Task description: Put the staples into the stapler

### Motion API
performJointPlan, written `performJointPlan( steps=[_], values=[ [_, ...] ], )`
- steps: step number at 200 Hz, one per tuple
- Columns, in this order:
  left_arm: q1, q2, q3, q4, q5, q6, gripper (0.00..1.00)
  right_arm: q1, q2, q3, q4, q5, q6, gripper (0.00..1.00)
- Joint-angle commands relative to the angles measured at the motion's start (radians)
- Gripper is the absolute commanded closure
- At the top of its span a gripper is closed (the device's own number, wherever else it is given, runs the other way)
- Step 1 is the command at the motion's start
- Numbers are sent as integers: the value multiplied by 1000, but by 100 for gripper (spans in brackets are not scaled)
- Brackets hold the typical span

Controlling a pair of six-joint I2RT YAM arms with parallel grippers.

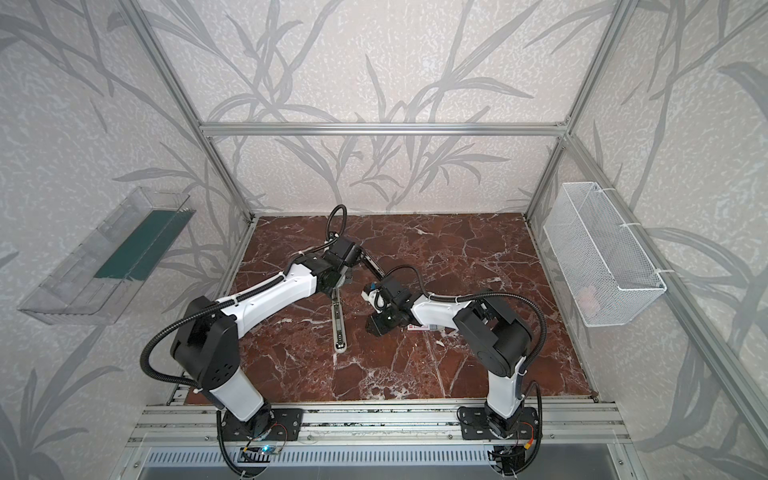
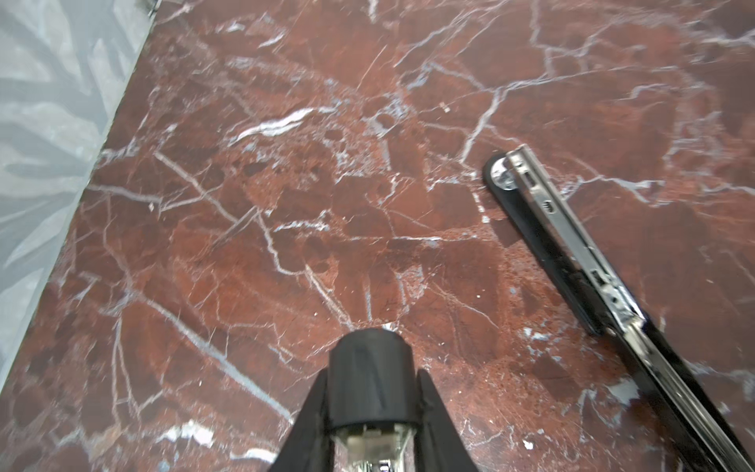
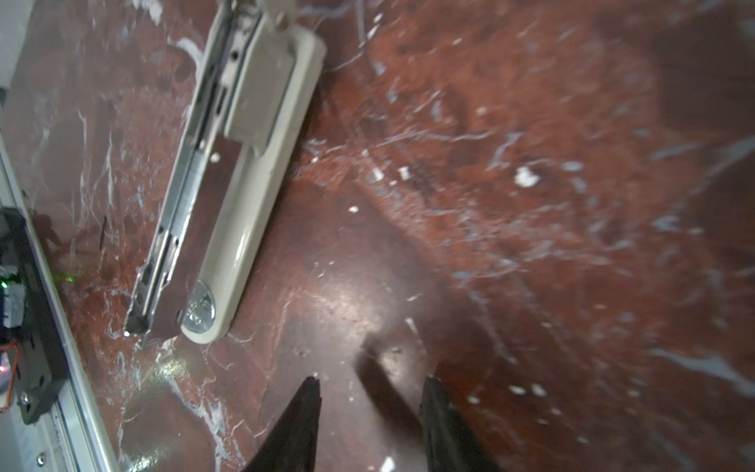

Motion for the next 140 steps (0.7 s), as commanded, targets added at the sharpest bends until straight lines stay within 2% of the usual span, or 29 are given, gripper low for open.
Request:
performJointPlan(
  steps=[1,27,45,59,72,86,107,129,140],
  values=[
    [-2,-76,-39,177,60,92,100,-58,-48,-19,139,-93,27,54],
    [-1,-113,-79,249,153,151,100,-130,-37,-31,305,-184,90,49],
    [-1,-135,-110,312,245,199,100,-155,-22,-60,495,-230,130,44],
    [-1,-148,-124,337,297,221,100,-173,5,-36,535,-274,141,43],
    [0,-165,-148,377,349,251,100,-174,20,-62,664,-278,135,43],
    [0,-185,-176,412,354,254,100,-171,32,-87,775,-260,129,40],
    [-9,-222,-228,475,353,266,100,-171,43,-65,756,-243,118,41],
    [-43,-256,-291,536,287,282,100,-170,42,-75,768,-229,115,41],
    [-55,-266,-323,578,289,285,100,-167,46,-65,744,-241,100,41]
  ],
)
